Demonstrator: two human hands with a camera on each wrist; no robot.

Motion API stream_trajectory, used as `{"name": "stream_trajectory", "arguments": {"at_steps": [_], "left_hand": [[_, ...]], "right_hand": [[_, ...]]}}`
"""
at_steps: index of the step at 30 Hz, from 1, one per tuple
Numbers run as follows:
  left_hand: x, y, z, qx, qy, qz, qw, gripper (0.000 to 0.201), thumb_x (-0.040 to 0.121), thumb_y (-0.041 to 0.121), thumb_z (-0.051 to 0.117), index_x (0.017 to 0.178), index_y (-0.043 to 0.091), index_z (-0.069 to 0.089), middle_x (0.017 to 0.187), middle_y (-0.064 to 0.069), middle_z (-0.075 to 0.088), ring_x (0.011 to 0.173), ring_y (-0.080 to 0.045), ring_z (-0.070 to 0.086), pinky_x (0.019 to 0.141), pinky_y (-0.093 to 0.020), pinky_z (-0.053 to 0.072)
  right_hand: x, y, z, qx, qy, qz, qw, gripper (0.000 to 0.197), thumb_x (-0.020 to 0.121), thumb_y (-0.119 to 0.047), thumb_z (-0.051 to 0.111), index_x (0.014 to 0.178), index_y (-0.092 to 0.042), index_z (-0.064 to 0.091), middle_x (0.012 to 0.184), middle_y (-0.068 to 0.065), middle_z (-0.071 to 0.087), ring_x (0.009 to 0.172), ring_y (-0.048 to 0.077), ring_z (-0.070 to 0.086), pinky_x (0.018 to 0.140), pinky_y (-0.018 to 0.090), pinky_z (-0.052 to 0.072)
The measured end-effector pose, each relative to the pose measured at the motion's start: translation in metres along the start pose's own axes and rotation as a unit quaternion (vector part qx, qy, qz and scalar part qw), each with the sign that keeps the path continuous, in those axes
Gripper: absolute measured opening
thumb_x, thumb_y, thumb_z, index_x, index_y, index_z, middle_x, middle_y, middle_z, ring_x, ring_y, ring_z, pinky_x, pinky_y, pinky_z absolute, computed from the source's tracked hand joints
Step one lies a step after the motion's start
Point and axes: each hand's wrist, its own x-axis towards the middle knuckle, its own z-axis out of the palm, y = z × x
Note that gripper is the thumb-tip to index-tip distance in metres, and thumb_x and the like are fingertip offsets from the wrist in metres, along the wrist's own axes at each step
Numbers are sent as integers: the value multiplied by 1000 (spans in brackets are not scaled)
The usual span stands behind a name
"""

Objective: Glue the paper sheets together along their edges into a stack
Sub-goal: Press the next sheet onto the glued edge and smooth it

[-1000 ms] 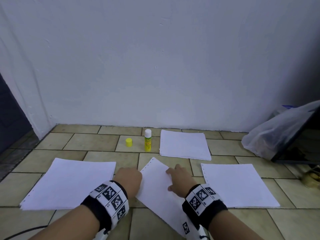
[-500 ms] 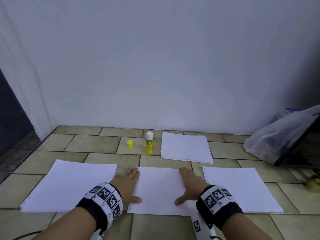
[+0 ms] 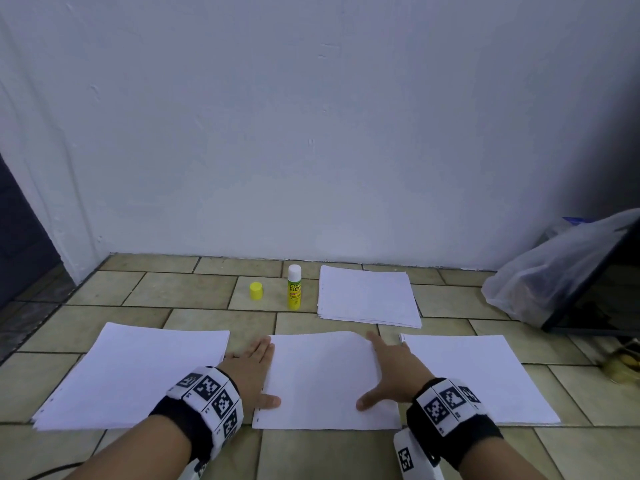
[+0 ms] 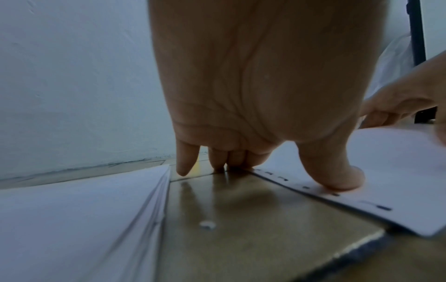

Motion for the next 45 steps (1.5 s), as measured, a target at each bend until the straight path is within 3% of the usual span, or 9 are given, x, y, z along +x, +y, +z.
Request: {"name": "stream_trajectory", "arguments": {"at_steps": [6, 12, 16, 21, 26, 31, 35, 39, 45], "left_hand": [[1, 0, 2, -8, 4, 2, 1000, 95, 95, 55, 42, 150, 6, -17, 157, -5, -26, 148, -15, -13, 121, -41, 7], [-1, 0, 3, -17, 5, 4, 1000, 93, 96, 54, 41, 150, 5, -18, 157, -6, -27, 148, -16, -14, 121, -41, 5], [-2, 0, 2, -23, 2, 6, 1000, 89, 98, 53, 37, 150, 5, -17, 157, -6, -27, 148, -16, -13, 120, -40, 5], [1, -1, 1, -33, -2, 2, 999, 82, 101, 52, 28, 150, 4, -15, 158, -8, -24, 148, -17, -15, 119, -40, 5], [3, 1, 2, -1, 2, -7, 1000, 82, 100, 46, 37, 151, 7, -15, 158, -6, -23, 148, -16, -13, 119, -40, 7], [5, 4, 2, 4, -1, -23, 1000, 84, 99, 45, 41, 151, 7, -14, 159, -6, -22, 148, -17, -14, 118, -41, 8], [5, 7, -1, 17, -5, -36, 999, 85, 100, 45, 41, 151, 7, -15, 159, -6, -22, 148, -17, -14, 118, -42, 10], [8, 9, -2, 27, -16, -50, 998, 86, 99, 47, 41, 151, 8, -16, 158, -4, -23, 148, -17, -15, 119, -43, 11], [9, 4, 1, 17, -6, -37, 999, 86, 98, 48, 41, 151, 11, -16, 158, -1, -24, 147, -14, -15, 119, -41, 9]], "right_hand": [[-5, 9, -4, 240, 147, 6, 960, 104, 59, -23, 89, 138, -27, 22, 136, 6, 37, 122, 22, 42, 95, 27, 37], [-15, 16, 6, 167, 19, -1, 986, 36, 71, -15, 80, 101, -28, 65, 110, -5, 56, 100, 12, 54, 75, 12, 43], [-14, 25, 5, 197, 45, 10, 979, 31, 76, -8, 74, 103, -21, 70, 87, -6, 62, 79, 5, 58, 64, 5, 41], [-13, 37, -3, 260, 98, 16, 960, 31, 77, 3, 66, 96, -21, 70, 99, 5, 68, 86, 15, 64, 66, 13, 47], [-29, 54, -32, 334, 158, 11, 929, 35, 81, 14, 56, 98, -14, 69, 84, -2, 61, 54, 8, 50, 52, 15, 45], [-11, 63, -54, 367, 250, 25, 895, 36, 82, 17, 52, 104, -8, 65, 81, 3, 61, 58, 16, 48, 56, 23, 44], [44, 62, -57, 301, 311, 68, 899, 39, 78, 11, 52, 104, -13, 65, 105, 17, 65, 78, 25, 57, 73, 29, 47], [84, 53, -59, 242, 297, 103, 918, 41, 81, 13, 47, 111, -8, 65, 118, 16, 63, 108, 30, 57, 82, 24, 40], [113, 56, -64, 127, 242, 140, 952, 29, 86, 4, 53, 111, -4, 62, 121, 15, 61, 112, 30, 55, 87, 27, 41]]}}
